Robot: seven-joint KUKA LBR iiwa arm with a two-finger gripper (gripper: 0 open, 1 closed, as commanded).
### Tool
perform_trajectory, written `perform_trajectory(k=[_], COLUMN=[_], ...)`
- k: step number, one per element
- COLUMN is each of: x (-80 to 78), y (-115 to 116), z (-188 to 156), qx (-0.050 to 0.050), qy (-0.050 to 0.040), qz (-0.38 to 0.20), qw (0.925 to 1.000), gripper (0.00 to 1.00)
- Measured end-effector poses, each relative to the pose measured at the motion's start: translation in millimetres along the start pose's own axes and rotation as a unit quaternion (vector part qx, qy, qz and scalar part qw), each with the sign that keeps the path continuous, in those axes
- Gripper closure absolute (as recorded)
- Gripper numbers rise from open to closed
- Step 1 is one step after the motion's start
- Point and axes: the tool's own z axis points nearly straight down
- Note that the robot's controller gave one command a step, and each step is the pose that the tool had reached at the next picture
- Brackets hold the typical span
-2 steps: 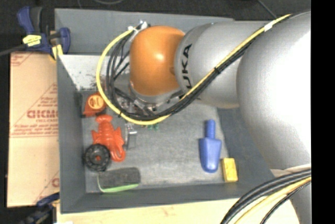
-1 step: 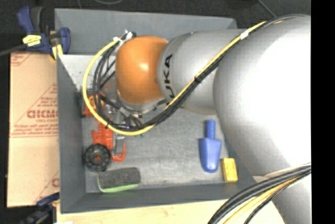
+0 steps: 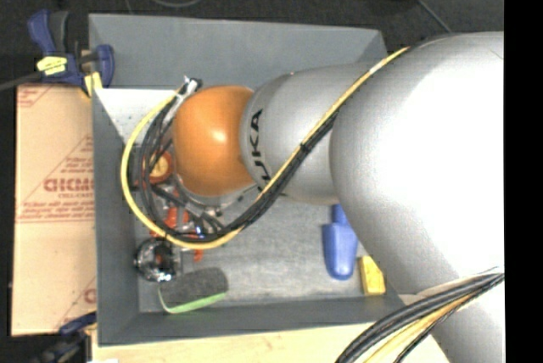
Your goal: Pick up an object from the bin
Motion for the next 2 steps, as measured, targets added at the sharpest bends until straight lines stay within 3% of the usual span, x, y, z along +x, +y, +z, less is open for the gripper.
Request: perform_trajectory(k=[1, 2], x=[16.3, 16.3], y=[-5.3, -5.2], z=[23.0, 23.0], qx=[-0.003, -0.003], qy=[-0.0031, -0.0031], qz=[0.099, 0.099], qw=[0.9951, 0.995], gripper=[1.0, 1.0])
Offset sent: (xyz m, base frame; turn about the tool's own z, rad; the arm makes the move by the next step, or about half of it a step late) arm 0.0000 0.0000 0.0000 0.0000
